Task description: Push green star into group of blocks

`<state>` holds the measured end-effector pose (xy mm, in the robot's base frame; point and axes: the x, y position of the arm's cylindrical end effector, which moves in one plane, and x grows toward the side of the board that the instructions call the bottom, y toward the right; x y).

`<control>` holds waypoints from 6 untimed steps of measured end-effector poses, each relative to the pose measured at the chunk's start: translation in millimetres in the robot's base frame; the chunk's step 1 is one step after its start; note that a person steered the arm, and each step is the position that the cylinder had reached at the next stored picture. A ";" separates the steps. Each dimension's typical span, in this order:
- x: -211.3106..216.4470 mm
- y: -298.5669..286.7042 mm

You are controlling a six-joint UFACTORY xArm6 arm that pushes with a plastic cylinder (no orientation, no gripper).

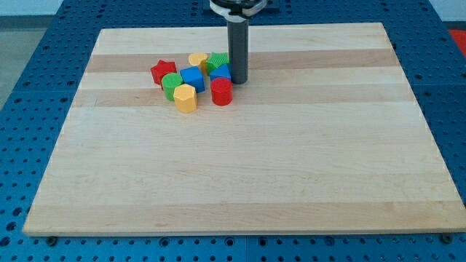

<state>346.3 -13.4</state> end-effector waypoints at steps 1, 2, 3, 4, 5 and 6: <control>0.0 -2.6; 0.0 3.8; -16.2 23.8; -35.1 21.1; -35.1 -2.0; -35.1 -9.2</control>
